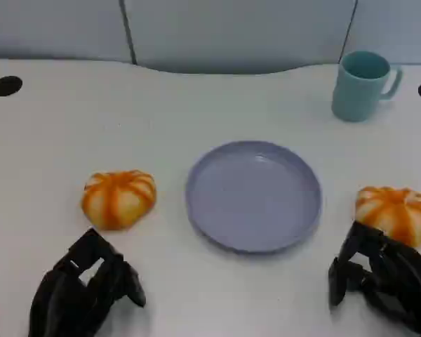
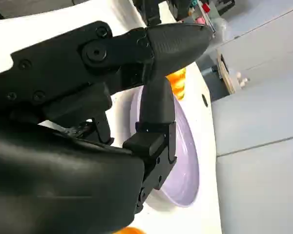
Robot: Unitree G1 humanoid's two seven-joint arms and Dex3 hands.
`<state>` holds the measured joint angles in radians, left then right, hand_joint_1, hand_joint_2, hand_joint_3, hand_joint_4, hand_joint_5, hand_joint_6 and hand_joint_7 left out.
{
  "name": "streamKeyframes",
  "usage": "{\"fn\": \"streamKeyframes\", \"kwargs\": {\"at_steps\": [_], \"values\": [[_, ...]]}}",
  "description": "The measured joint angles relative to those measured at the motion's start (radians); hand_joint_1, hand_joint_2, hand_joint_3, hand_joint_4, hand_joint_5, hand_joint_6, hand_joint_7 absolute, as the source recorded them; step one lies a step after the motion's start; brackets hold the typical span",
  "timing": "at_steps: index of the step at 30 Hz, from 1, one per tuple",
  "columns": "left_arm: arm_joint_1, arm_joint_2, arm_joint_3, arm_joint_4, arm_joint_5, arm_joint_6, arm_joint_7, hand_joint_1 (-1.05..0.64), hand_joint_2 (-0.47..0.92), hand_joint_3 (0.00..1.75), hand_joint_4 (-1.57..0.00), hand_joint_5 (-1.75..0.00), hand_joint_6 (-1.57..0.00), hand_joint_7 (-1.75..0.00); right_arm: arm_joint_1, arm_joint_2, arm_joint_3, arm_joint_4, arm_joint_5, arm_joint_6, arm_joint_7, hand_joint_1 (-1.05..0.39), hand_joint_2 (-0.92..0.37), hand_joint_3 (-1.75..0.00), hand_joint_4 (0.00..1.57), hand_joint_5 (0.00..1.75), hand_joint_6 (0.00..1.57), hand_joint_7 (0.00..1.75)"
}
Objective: Grasp the bread from the table and place it into the plate.
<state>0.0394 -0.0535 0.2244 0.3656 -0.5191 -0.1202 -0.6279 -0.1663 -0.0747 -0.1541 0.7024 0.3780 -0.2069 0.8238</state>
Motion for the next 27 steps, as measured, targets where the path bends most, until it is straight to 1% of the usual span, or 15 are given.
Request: {"fn": "streamKeyframes", "kwargs": {"at_steps": [4, 11, 21, 27], "values": [[0.000, 0.000, 0.000, 0.000, -0.002, 0.000, 0.000, -0.49, 0.92, 0.33, -0.80, -1.75, -0.56, -1.75, 0.001, 0.000, 0.000, -0.003, 0.000, 0.003, -0.002, -0.53, -0.92, -0.24, 0.68, 1.75, 0.55, 1.57], [0.000, -0.003, -0.007, -0.002, 0.002, -0.007, 0.000, -0.48, 0.92, 0.33, -0.80, -1.75, -0.55, -1.75, -0.001, 0.000, -0.002, 0.008, 0.001, -0.012, 0.006, -0.52, -0.92, -0.25, 0.68, 1.74, 0.58, 1.52], [0.000, -0.004, -0.017, 0.002, 0.012, -0.016, 0.000, -0.48, 0.92, 0.34, -0.79, -1.75, -0.55, -1.75, -0.004, -0.004, -0.002, 0.009, 0.001, -0.001, 0.005, -0.55, -0.92, -0.25, 0.67, 1.75, 0.56, 1.53], [0.000, -0.004, -0.017, 0.002, 0.015, -0.016, 0.000, -0.50, 0.92, 0.32, -0.80, -1.75, -0.56, -1.75, -0.008, -0.005, -0.004, 0.011, 0.001, 0.007, 0.001, -0.55, -0.92, -0.22, 0.69, 1.74, 0.56, 1.53]]}}
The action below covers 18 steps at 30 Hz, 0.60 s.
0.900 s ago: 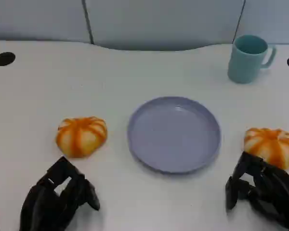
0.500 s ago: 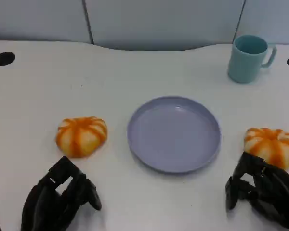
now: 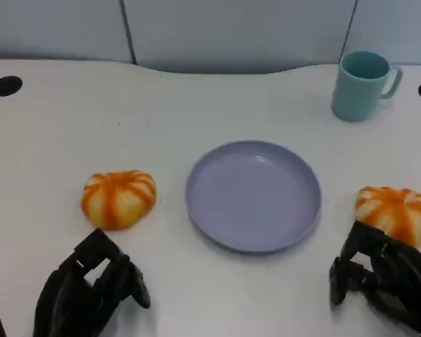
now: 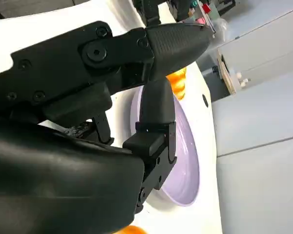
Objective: Grasp the bread from the table and place it into the plate.
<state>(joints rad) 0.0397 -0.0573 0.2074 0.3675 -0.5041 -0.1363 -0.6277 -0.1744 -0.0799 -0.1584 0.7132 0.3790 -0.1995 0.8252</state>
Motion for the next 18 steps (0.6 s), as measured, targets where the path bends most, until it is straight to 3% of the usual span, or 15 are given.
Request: {"fn": "streamKeyframes", "kwargs": {"at_steps": [8, 9, 12, 14, 17, 18], "values": [[0.001, 0.004, 0.001, -0.001, 0.040, -0.031, 0.021, -0.53, 0.92, 0.29, -0.78, -1.75, -0.53, -1.74, -0.003, 0.001, 0.000, 0.005, -0.001, -0.003, -0.006, -0.55, -0.92, -0.22, 0.69, 1.74, 0.56, 1.55], [0.001, 0.006, 0.001, -0.001, 0.046, -0.039, 0.023, -0.55, 0.92, 0.27, -0.63, -1.75, -0.50, -1.55, -0.004, 0.001, 0.000, 0.005, -0.001, -0.003, -0.008, -0.55, -0.92, -0.21, 0.69, 1.74, 0.56, 1.55], [0.002, 0.027, -0.005, -0.003, 0.134, -0.150, 0.041, -0.55, 0.92, 0.24, -0.50, -1.67, -0.48, -1.29, -0.008, 0.006, 0.002, 0.006, -0.001, -0.001, -0.010, -0.55, -0.92, -0.22, 0.69, 1.74, 0.56, 1.55], [0.000, 0.046, -0.010, -0.009, 0.186, -0.232, 0.056, -0.53, 0.92, 0.18, -0.52, -1.27, -0.55, -0.74, -0.009, 0.007, 0.003, 0.007, -0.001, 0.000, -0.011, -0.55, -0.92, -0.23, 0.69, 1.74, 0.56, 1.56], [-0.001, 0.076, -0.026, -0.024, 0.279, -0.355, 0.090, -0.54, 0.92, 0.14, -0.52, -0.84, -0.55, -0.26, -0.013, 0.010, 0.003, 0.015, -0.001, -0.009, -0.013, -0.53, -0.92, -0.25, 0.69, 1.74, 0.56, 1.56], [-0.001, 0.089, -0.034, -0.030, 0.321, -0.393, 0.111, -0.54, 0.92, 0.13, -0.52, -0.78, -0.55, -0.20, -0.016, 0.011, 0.003, 0.021, 0.000, -0.013, -0.011, -0.53, -0.92, -0.26, 0.69, 1.74, 0.56, 1.56]]}}
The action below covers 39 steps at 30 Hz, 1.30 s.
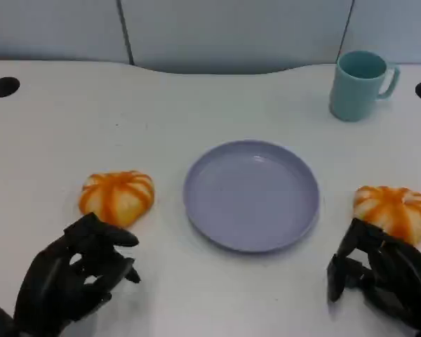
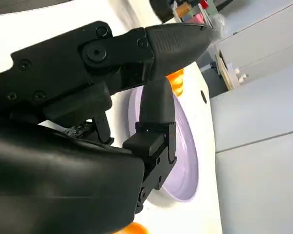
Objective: Grasp the bread from the table and place it into the plate.
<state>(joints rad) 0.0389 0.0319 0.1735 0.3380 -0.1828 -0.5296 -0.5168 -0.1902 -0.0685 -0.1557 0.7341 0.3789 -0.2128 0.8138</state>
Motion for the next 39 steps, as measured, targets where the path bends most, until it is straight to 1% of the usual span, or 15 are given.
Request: {"fn": "streamKeyframes", "kwargs": {"at_steps": [1, 2, 4, 8, 10, 12, 14, 16, 19, 22, 27, 31, 37, 39], "values": [[0.000, 0.009, -0.006, -0.006, 0.032, -0.033, 0.018, -0.54, 0.92, 0.13, -0.52, -0.75, -0.55, -0.16, -0.003, 0.001, -0.001, 0.005, 0.001, -0.002, 0.003, -0.53, -0.92, -0.26, 0.69, 1.74, 0.56, 1.55], [0.000, 0.015, -0.010, -0.010, 0.057, -0.059, 0.034, -0.52, 0.92, 0.09, -0.44, -0.66, -0.52, -0.10, -0.005, 0.002, -0.001, 0.009, 0.002, -0.003, 0.005, -0.53, -0.92, -0.26, 0.69, 1.74, 0.56, 1.55], [0.001, 0.029, -0.024, -0.023, 0.096, -0.084, 0.060, -0.51, 0.92, 0.05, -0.35, -0.55, -0.49, -0.05, -0.010, 0.003, -0.003, 0.016, 0.004, -0.003, 0.008, -0.54, -0.92, -0.26, 0.69, 1.74, 0.56, 1.56], [0.000, 0.084, -0.038, -0.085, 0.282, -0.162, 0.167, -0.48, 0.91, 0.02, -0.23, -0.43, -0.43, -0.01, -0.011, 0.004, 0.001, 0.014, 0.000, -0.002, 0.001, -0.55, -0.92, -0.27, 0.68, 1.75, 0.54, 1.56], [-0.004, 0.121, -0.041, -0.115, 0.371, -0.187, 0.218, -0.49, 0.89, 0.01, -0.22, -0.35, -0.40, 0.00, -0.011, 0.004, 0.002, 0.013, 0.000, -0.002, -0.001, -0.54, -0.92, -0.27, 0.68, 1.75, 0.54, 1.57], [-0.009, 0.154, -0.042, -0.142, 0.470, -0.199, 0.279, -0.53, 0.88, 0.00, -0.20, -0.27, -0.37, 0.00, -0.011, 0.006, 0.002, 0.013, 0.000, -0.002, -0.004, -0.54, -0.92, -0.27, 0.68, 1.74, 0.54, 1.57], [-0.013, 0.185, -0.043, -0.176, 0.580, -0.199, 0.343, -0.55, 0.88, 0.00, -0.20, -0.25, -0.36, 0.00, -0.011, 0.007, 0.003, 0.012, 0.000, -0.004, -0.007, -0.54, -0.92, -0.27, 0.68, 1.74, 0.54, 1.57], [-0.017, 0.210, -0.048, -0.205, 0.654, -0.194, 0.392, -0.60, 0.89, 0.00, -0.15, -0.20, -0.31, 0.00, -0.011, 0.007, 0.004, 0.012, -0.001, -0.006, -0.008, -0.53, -0.92, -0.27, 0.68, 1.74, 0.54, 1.57], [-0.026, 0.252, -0.067, -0.256, 0.777, -0.157, 0.444, -0.62, 0.90, 0.01, -0.12, -0.17, -0.26, 0.00, -0.011, 0.007, 0.004, 0.011, 0.000, -0.006, -0.007, -0.53, -0.92, -0.27, 0.68, 1.75, 0.54, 1.58], [-0.038, 0.286, -0.090, -0.300, 0.848, -0.099, 0.463, -0.64, 0.91, 0.01, -0.09, -0.15, -0.23, 0.00, -0.011, 0.007, 0.005, 0.013, -0.001, -0.012, -0.007, -0.53, -0.92, -0.29, 0.68, 1.74, 0.54, 1.57], [-0.077, 0.337, -0.141, -0.334, 0.889, 0.012, 0.450, -0.66, 0.92, 0.00, -0.05, -0.11, -0.17, 0.00, -0.009, 0.007, 0.008, 0.002, -0.004, 0.000, -0.018, -0.52, -0.92, -0.27, 0.66, 1.75, 0.53, 1.57], [-0.105, 0.373, -0.183, -0.349, 0.918, 0.095, 0.423, -0.66, 0.90, 0.00, -0.05, -0.11, -0.17, 0.00, -0.009, 0.006, 0.006, 0.002, -0.001, 0.003, -0.011, -0.53, -0.92, -0.27, 0.66, 1.75, 0.52, 1.57], [-0.165, 0.406, -0.246, -0.307, 0.984, 0.180, 0.429, -0.68, 0.89, 0.00, -0.07, -0.11, -0.18, -0.01, -0.009, 0.007, 0.005, 0.002, 0.000, 0.008, -0.012, -0.53, -0.92, -0.27, 0.67, 1.75, 0.52, 1.58], [-0.207, 0.409, -0.276, -0.260, 1.015, 0.205, 0.447, -0.68, 0.89, 0.00, -0.08, -0.11, -0.19, -0.01, -0.009, 0.007, 0.005, 0.002, -0.002, 0.005, -0.013, -0.53, -0.92, -0.27, 0.68, 1.75, 0.52, 1.58]]}}
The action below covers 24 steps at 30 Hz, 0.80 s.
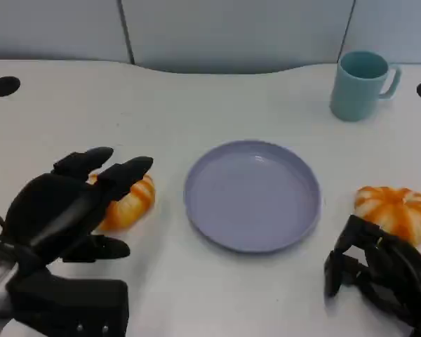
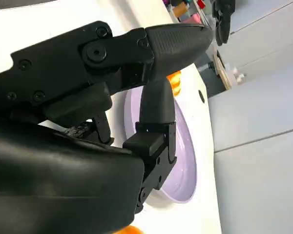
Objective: Grasp the bread from the table and place it into the plate.
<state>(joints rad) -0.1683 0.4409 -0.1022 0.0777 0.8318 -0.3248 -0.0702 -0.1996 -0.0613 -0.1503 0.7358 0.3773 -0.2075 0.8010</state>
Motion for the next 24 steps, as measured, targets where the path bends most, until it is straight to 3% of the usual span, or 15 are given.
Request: {"fn": "streamKeyframes", "kwargs": {"at_steps": [13, 24], "values": [[-0.218, 0.012, -0.171, 0.272, 0.051, 0.123, 0.038, -0.69, 0.90, 0.00, -0.08, -0.08, -0.16, 0.00, 0.005, 0.000, 0.000, -0.017, 0.001, 0.012, -0.010, -0.52, -0.92, -0.26, 0.67, 1.75, 0.53, 1.58], [-0.387, -0.035, -0.289, 0.506, 0.020, 0.206, -0.044, -0.66, 0.88, 0.00, -0.02, -0.05, -0.12, 0.00, 0.019, 0.000, 0.001, -0.040, 0.001, 0.023, -0.014, -0.53, -0.92, -0.25, 0.67, 1.75, 0.53, 1.58]]}}
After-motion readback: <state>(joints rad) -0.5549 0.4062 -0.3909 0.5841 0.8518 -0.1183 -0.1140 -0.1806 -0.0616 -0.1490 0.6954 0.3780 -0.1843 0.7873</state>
